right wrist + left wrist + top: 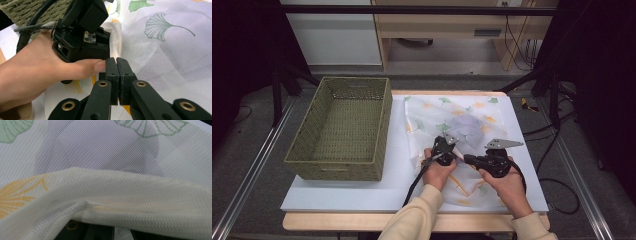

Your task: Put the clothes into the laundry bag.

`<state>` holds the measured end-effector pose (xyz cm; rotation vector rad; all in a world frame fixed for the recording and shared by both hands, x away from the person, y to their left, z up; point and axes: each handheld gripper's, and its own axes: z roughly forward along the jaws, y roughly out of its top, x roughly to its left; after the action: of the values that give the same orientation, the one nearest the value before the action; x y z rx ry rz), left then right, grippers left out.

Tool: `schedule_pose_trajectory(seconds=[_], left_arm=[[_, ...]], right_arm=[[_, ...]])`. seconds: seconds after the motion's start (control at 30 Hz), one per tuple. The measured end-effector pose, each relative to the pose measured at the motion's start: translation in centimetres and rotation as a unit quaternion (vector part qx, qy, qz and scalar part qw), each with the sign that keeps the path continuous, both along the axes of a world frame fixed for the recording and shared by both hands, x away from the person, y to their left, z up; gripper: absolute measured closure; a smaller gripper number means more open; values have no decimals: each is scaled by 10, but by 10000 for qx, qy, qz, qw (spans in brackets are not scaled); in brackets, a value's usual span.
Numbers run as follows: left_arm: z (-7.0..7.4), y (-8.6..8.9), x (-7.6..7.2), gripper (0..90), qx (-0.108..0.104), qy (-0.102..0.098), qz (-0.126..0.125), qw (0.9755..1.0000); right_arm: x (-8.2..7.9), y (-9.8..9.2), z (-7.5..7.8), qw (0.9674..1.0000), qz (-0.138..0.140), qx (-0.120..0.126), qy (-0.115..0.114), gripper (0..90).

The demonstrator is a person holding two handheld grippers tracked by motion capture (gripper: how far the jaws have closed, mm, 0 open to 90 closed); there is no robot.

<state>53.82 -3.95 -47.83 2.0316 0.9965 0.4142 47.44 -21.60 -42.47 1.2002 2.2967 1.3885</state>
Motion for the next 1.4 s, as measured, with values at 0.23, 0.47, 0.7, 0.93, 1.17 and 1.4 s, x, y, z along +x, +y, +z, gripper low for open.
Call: schedule_pose_trajectory(seconds=[0.23, 0.47, 0.7, 0.93, 1.17, 1.4], left_arm=[[7, 9, -9, 898, 50, -9, -105, 9999], [15, 22, -25, 898, 37, -23, -285, 9996], [30, 34, -45, 897, -5, -73, -558, 9984], [52, 51, -68, 864, -40, -359, -759, 9965], [65, 68, -66, 671, -148, -717, -906, 9932], [55, 61, -58, 462, 187, -831, -1315, 9877]], right_arm=[[0, -3, 1, 10000, 16, 40, -31, 891], [-1, -3, 3, 9999, 64, 89, -37, 890], [-1, -3, 5, 9999, 97, 121, -38, 890], [-2, -3, 9, 9998, 141, 149, -40, 890], [-3, -2, 12, 9997, 137, 184, -40, 890], [-2, -2, 13, 9996, 166, 234, -29, 890]])
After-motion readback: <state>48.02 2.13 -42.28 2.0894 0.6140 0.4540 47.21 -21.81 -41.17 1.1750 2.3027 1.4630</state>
